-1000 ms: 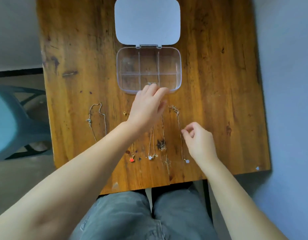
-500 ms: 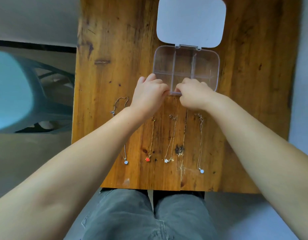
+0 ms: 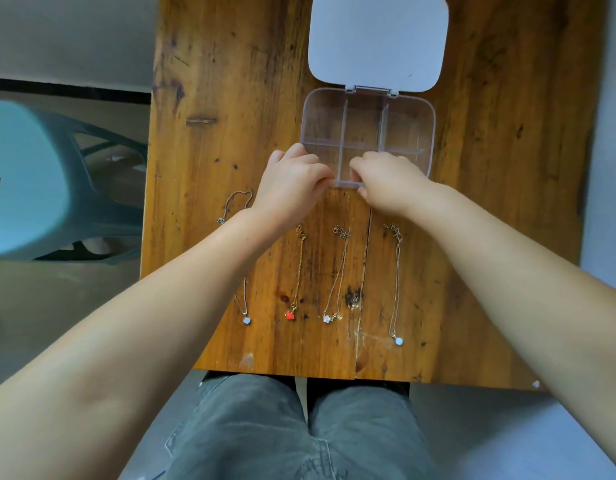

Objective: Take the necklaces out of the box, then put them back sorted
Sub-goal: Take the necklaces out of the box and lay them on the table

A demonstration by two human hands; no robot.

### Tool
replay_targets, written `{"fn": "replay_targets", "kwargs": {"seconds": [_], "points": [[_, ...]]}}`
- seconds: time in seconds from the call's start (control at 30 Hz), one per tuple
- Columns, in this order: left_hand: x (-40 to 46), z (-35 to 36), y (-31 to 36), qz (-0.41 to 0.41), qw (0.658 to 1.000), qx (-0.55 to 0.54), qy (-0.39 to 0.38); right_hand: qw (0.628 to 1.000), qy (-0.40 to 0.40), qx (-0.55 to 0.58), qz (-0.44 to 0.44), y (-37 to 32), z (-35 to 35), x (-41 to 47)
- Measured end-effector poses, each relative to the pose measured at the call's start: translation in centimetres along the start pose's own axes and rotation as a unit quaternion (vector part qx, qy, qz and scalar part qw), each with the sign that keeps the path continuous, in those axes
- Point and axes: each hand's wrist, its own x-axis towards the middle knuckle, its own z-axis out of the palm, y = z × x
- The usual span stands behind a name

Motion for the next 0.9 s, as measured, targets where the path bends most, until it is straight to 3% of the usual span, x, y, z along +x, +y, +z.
{"fn": "replay_targets", "kwargs": {"seconds": [0.2,0.27,0.33,0.4,0.5,0.73,0.8,0.9], "points": [[0.2,-0.3,0.6,-0.038,0.999,0.011,-0.034,0.969,0.017,0.247,0.0,1.6,-2.3,-1.4],[0.5,-0.7,1.5,-0.054,0.997,0.025,-0.05,0.929,0.031,0.37,0.012,2.2,-3.6,-2.9],[0.8,-1.4,3.4,-0.027,0.996,-0.052,-0.06,0.867,0.018,0.497,0.017,2.9,-4.6,-4.4],[0.9,-2.2,5.7,-0.019,0.958,-0.26,-0.117,0.799,0.001,0.601,0.022,3.6,-5.0,-5.9],[0.7,-2.7,8.3,-0.077,0.844,-0.488,-0.21,0.745,0.009,0.666,0.038,4.7,-4.7,-8.1],[-0.6,0.0,9.9,-0.118,0.796,-0.526,-0.274,0.61,0.066,0.782,0.105,8.2,-1.3,-13.2],[-0.7,0.9,10.4,-0.147,0.799,-0.522,-0.258,0.59,0.076,0.792,0.138,9.2,0.3,-14.8],[-0.1,1.9,11.5,-0.173,0.869,-0.428,-0.177,0.602,0.096,0.762,0.22,10.0,2.8,-17.2]]}}
